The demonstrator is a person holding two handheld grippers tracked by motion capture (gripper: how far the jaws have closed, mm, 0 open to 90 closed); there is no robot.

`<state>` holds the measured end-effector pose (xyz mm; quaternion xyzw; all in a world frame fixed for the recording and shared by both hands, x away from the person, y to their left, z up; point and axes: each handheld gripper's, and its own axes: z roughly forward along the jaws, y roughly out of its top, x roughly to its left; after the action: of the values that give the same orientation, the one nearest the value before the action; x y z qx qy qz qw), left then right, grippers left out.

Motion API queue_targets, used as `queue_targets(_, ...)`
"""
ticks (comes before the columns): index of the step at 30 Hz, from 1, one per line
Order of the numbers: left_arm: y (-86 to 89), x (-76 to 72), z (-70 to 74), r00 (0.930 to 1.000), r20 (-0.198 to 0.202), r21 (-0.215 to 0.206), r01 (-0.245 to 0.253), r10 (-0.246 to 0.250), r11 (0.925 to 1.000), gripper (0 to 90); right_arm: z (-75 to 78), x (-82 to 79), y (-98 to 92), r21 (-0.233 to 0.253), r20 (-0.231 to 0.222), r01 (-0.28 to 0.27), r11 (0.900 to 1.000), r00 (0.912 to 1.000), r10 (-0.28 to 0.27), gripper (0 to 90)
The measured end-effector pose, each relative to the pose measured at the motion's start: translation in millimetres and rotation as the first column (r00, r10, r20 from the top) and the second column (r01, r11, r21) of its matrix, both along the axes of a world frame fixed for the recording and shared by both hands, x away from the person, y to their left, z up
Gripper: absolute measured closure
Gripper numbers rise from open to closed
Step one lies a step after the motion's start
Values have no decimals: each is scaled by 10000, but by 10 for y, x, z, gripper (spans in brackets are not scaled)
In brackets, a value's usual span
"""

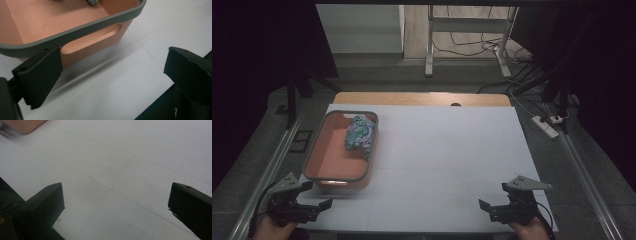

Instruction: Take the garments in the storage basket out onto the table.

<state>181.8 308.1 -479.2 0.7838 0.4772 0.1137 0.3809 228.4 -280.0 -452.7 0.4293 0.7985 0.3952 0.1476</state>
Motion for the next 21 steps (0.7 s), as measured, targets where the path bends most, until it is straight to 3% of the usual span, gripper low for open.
queue_targets(3, -2, 11, -3, 9999, -112, 67, -46, 47, 10000, 21, 0, 9, -28, -45, 155, 182, 9998, 9997, -181, 7)
queue_targets(6, -13, 19, -7, 9998, -181, 161, -33, 36, 9999, 20, -10, 34, -49, 195, -124, 198, 9996, 9997, -196, 7)
queue_targets(10, -40, 24, -8, 9997, -219, 417, -58, 67, 9991, 16, -18, 40, -25, -8, -220, -45, 10000, 9997, 44, 7)
queue_targets(13, -36, 27, -9, 9995, -268, 411, -130, 141, 9991, 12, -24, 46, -20, 29, -324, -70, 10000, 9994, 71, 7)
queue_targets(15, -23, 40, -14, 9981, -420, 371, -430, 446, 9984, 5, -31, 61, -21, 10, -464, -117, 9999, 9989, 117, 7)
queue_targets(21, 1, 55, -19, 9973, -561, 167, -472, 481, 9987, 9, -37, 70, -18, -11, -565, -172, 9999, 9983, 171, 7)
